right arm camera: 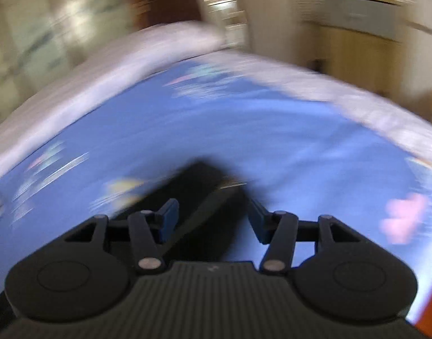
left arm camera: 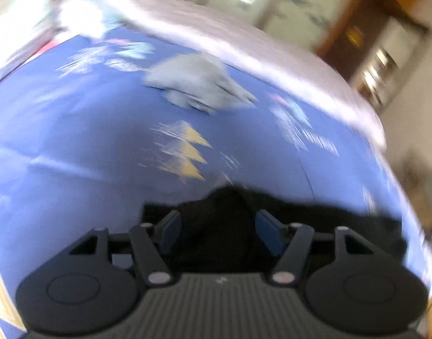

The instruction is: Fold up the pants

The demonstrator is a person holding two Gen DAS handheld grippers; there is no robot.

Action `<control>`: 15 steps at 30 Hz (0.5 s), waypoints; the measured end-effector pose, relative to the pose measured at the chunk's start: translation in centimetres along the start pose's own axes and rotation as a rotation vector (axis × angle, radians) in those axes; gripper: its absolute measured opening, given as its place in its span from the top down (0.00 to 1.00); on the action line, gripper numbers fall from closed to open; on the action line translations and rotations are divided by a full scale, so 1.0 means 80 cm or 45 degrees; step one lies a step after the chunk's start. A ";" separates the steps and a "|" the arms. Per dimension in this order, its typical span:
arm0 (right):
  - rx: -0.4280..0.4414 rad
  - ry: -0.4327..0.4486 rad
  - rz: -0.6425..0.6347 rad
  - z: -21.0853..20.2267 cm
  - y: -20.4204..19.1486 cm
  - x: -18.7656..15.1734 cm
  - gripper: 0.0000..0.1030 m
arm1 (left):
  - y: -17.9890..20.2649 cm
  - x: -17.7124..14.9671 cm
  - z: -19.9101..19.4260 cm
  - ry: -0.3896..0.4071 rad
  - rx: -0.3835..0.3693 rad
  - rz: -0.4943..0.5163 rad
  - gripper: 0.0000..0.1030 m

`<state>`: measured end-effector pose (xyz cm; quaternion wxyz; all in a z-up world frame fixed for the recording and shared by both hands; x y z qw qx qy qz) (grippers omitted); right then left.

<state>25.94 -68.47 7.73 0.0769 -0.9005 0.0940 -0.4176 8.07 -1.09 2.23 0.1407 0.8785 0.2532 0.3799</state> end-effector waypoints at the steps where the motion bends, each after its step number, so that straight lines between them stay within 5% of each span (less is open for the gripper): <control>1: 0.108 -0.036 -0.065 0.002 -0.040 -0.007 0.44 | -0.010 0.008 0.002 0.008 0.007 -0.047 0.42; 4: 0.394 -0.127 -0.286 0.003 -0.154 -0.048 0.43 | -0.029 0.023 0.020 -0.019 0.012 -0.087 0.39; 6: 0.536 -0.187 -0.422 0.010 -0.220 -0.082 0.36 | -0.039 0.029 0.036 -0.040 0.070 -0.089 0.28; 9: 0.611 -0.246 -0.610 0.047 -0.299 -0.123 0.26 | -0.052 0.027 0.063 -0.087 0.153 -0.077 0.21; 11: 0.563 -0.272 -0.767 0.075 -0.341 -0.143 0.25 | -0.063 0.015 0.091 -0.164 0.155 -0.079 0.17; 13: 0.490 -0.293 -0.884 0.102 -0.361 -0.159 0.25 | -0.056 0.001 0.111 -0.245 0.162 -0.035 0.25; 14: 0.463 -0.333 -0.930 0.120 -0.366 -0.168 0.26 | -0.041 -0.008 0.112 -0.218 0.191 0.057 0.46; 15: 0.451 -0.354 -0.935 0.125 -0.368 -0.180 0.29 | -0.024 -0.017 0.111 -0.211 0.191 0.172 0.54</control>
Point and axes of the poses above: each gripper's, at about its wrist camera, not at the fingertips, and z roughly the way its jaws point, y to its right, x to its top, the point moved 1 cm from there along z, roughly the way its jaws point, and after that the axes turned 1 degree about -z, right-handed, at the moved point
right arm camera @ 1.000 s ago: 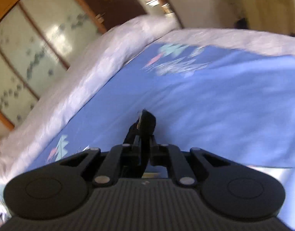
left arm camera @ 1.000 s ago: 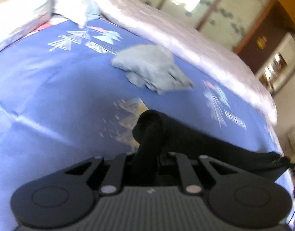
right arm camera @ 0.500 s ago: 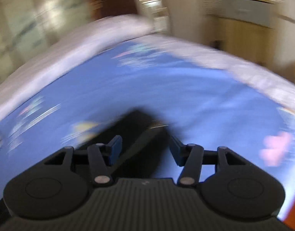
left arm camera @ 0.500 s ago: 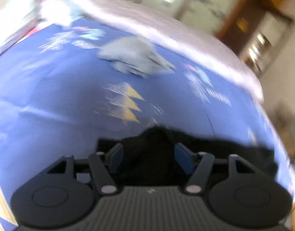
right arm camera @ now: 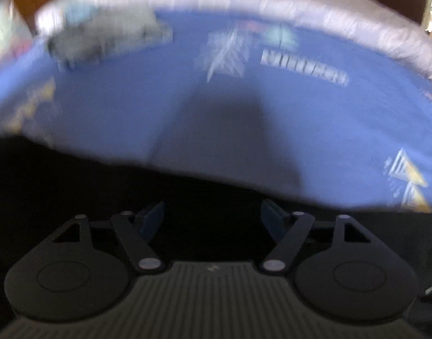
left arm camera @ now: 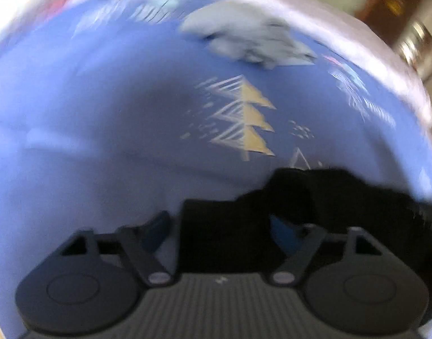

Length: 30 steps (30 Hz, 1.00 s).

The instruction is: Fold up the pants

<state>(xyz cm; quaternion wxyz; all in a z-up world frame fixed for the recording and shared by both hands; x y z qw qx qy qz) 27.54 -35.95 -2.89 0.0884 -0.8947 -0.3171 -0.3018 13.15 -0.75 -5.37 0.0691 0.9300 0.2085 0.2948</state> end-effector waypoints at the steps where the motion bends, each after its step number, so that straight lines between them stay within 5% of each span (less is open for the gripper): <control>1: -0.005 0.052 0.008 -0.001 -0.001 -0.010 0.37 | 0.014 -0.006 -0.001 0.000 -0.007 0.072 0.57; 2: 0.019 0.059 -0.049 -0.003 -0.003 -0.007 0.77 | 0.024 -0.011 -0.007 0.022 0.001 0.103 0.63; 3: 0.041 0.059 -0.097 -0.005 -0.009 -0.001 0.98 | 0.032 -0.011 -0.015 0.046 0.009 0.141 0.65; 7: -0.080 0.181 -0.145 -0.013 -0.020 0.025 0.97 | 0.014 0.019 -0.068 0.308 0.125 0.078 0.67; 11: -0.114 0.391 0.072 -0.010 -0.031 0.074 0.97 | -0.009 0.052 -0.086 0.532 0.190 -0.118 0.56; 13: -0.196 0.409 0.095 0.007 -0.047 0.090 0.88 | 0.006 0.065 -0.038 0.494 0.462 -0.019 0.40; 14: -0.211 0.339 0.066 0.028 -0.051 0.098 0.68 | 0.009 0.067 -0.013 0.387 0.539 0.022 0.41; 16: -0.232 0.171 0.036 0.046 -0.050 0.094 0.64 | 0.002 0.062 0.005 0.211 0.470 -0.011 0.45; 18: -0.173 0.252 0.087 0.016 -0.029 0.083 0.61 | -0.007 0.048 -0.030 0.289 0.374 -0.077 0.43; 20: -0.052 0.337 0.154 -0.029 -0.004 0.069 0.61 | -0.022 0.029 -0.085 0.396 0.345 -0.122 0.29; 23: -0.028 0.415 0.209 -0.106 0.024 0.014 0.58 | -0.056 -0.011 -0.157 0.481 0.297 -0.261 0.21; 27: -0.113 0.450 0.392 -0.194 0.086 -0.079 0.57 | -0.105 -0.062 -0.185 0.349 0.074 -0.496 0.21; 30: -0.285 0.456 0.631 -0.247 0.146 -0.148 0.55 | -0.123 -0.096 -0.176 0.216 -0.145 -0.702 0.21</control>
Point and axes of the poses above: each gripper's, at about its wrist camera, not at the fingertips, and z roughly the way its jaws point, y to its right, x to its top, the point moved 1 cm from there along z, roughly the way its jaws point, and after that the axes turned 1 degree about -z, right-handed, at the moved point
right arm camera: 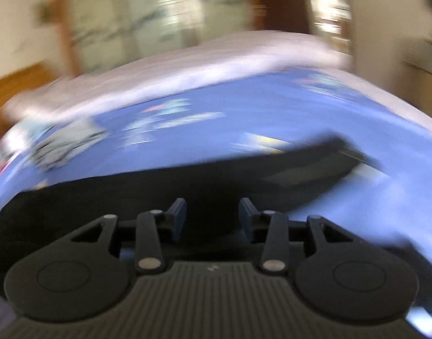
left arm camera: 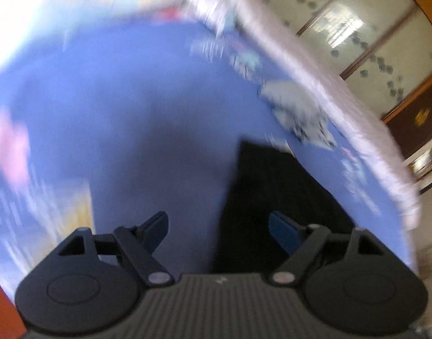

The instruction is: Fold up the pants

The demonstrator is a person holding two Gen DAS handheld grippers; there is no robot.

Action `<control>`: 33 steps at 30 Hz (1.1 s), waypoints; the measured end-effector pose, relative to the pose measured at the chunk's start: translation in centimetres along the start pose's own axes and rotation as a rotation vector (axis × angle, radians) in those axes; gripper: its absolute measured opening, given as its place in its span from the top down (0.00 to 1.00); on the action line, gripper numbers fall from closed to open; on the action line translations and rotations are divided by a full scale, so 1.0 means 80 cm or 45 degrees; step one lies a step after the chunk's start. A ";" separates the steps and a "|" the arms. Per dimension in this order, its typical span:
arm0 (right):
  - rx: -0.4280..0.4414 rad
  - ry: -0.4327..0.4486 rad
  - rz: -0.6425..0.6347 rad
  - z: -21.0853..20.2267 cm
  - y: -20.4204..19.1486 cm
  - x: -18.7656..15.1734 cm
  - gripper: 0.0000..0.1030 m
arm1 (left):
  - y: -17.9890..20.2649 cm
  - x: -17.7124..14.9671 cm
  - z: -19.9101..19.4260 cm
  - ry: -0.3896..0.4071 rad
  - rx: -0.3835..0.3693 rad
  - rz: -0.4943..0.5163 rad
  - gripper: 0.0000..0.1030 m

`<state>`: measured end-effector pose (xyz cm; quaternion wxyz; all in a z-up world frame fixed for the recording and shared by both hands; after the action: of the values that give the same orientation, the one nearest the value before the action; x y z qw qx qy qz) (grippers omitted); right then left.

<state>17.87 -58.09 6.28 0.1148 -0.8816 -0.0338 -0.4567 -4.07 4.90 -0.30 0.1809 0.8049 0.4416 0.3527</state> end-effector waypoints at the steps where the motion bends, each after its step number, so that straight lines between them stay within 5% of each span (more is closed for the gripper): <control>1: -0.062 0.004 0.062 -0.011 0.023 -0.008 0.54 | -0.005 -0.009 0.004 -0.044 -0.025 -0.057 0.21; 5: -0.319 0.003 0.327 -0.048 0.114 -0.014 0.52 | 0.004 -0.042 0.036 -0.174 -0.088 -0.187 0.17; 10: -0.388 0.068 0.641 -0.070 0.180 -0.015 0.52 | 0.033 -0.058 0.070 -0.193 -0.082 -0.248 0.12; 12: -0.350 0.067 0.711 -0.048 0.192 -0.013 0.52 | 0.033 -0.061 0.082 -0.201 -0.036 -0.308 0.28; 13: -0.325 0.064 0.730 -0.038 0.196 -0.014 0.52 | 0.030 -0.063 0.087 -0.205 -0.014 -0.350 0.43; 16: -0.264 0.051 0.712 0.018 0.194 0.008 0.52 | 0.020 -0.066 0.085 -0.206 0.005 -0.426 0.78; 22: -0.257 -0.013 0.564 0.151 0.198 0.085 0.52 | 0.025 -0.065 0.036 -0.131 -0.045 -0.382 0.81; 25: -0.271 -0.142 0.530 0.242 0.210 0.115 0.52 | 0.017 -0.063 0.014 -0.121 -0.065 -0.395 0.81; 29: -0.268 -0.328 0.473 0.331 0.218 0.101 0.52 | 0.004 -0.063 0.014 -0.147 -0.055 -0.424 0.81; 33: -0.278 -0.326 0.357 0.329 0.213 0.109 0.87 | 0.005 -0.061 0.020 -0.157 -0.038 -0.428 0.81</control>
<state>46.72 -68.86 -4.24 0.0760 -0.9356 0.1246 -0.3216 -4.40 0.61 -3.14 0.2760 0.7371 0.5526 0.2740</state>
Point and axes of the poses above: each gripper's, at about its wrist camera, not at the fingertips, and z roughly the way its jaws point, y to its right, x to its top, the point moved 1 cm from there along z, roughly the way its jaws point, and after that the axes turned 1 degree about -z, right-handed, at the moved point
